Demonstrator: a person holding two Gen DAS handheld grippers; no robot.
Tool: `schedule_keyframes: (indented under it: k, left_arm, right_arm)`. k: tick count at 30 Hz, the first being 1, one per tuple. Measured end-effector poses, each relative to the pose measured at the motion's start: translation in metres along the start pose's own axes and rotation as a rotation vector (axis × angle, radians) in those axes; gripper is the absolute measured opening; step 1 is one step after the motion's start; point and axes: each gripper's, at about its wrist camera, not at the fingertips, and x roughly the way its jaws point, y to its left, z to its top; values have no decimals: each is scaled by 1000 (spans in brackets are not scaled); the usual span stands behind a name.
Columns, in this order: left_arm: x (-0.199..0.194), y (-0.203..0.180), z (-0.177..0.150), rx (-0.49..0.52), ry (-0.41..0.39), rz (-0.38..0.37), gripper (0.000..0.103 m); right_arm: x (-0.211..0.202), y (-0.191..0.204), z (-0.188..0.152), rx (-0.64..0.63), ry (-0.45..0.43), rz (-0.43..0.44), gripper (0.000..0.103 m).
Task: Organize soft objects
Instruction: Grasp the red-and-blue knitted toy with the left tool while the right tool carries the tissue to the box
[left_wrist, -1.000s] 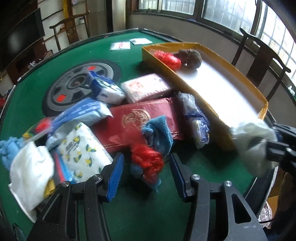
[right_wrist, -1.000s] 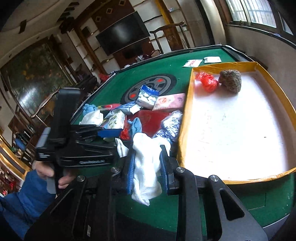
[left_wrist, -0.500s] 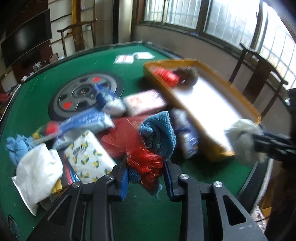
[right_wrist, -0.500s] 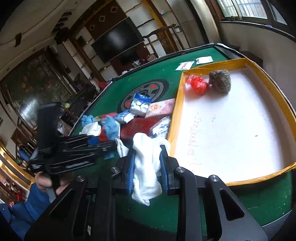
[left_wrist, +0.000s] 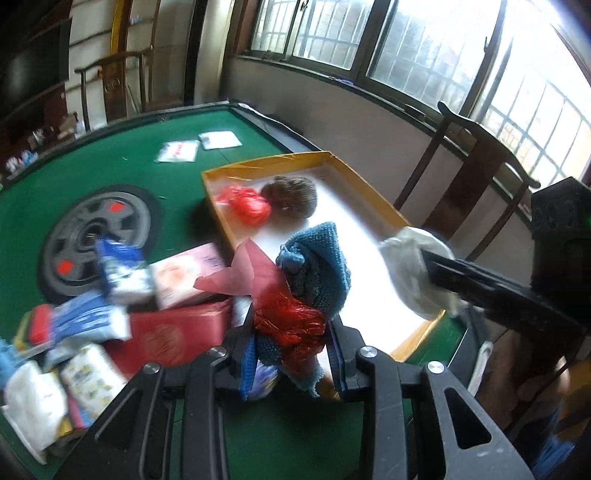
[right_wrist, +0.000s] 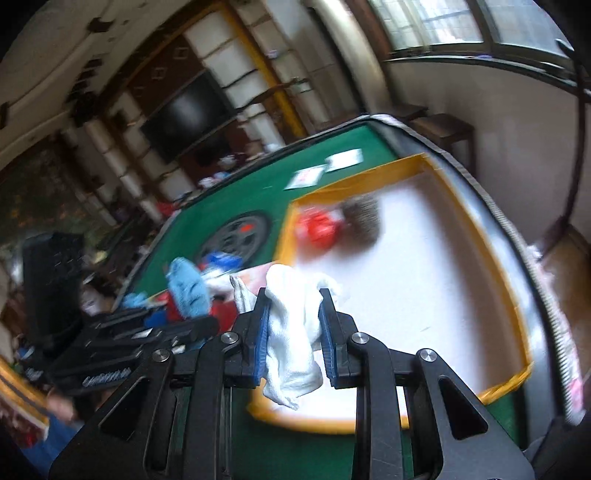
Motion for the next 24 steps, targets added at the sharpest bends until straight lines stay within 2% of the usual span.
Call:
schedule_keyframes:
  k: [3,8,14,16,18,22,24]
  left_arm:
    - [30,-7,12,-33,36,-29,33]
    - [74,-7,29,-85,87,-10,33]
    - [111,3,40,-154,139,6,34]
    - [118,6,40,-173,156,5,34]
    - [117,6,40,-168,140,-3,35]
    - [116,6,42,-172,138,-9,38]
    - [114,10,42,-199,141,-35,38]
  right_arm:
    - [17,-16,12,52,22,-39,24]
    - [53,-38,31,127,74,-86,24]
    - [88,-55,44,145,150,-152,24]
    - [95,-56,44,143,160,-163,28]
    - [99,-57,45,122,165,-183,31]
    - [94,-58,46,109,133,-200,52]
    - [87,-57,47,110,110,-190,52]
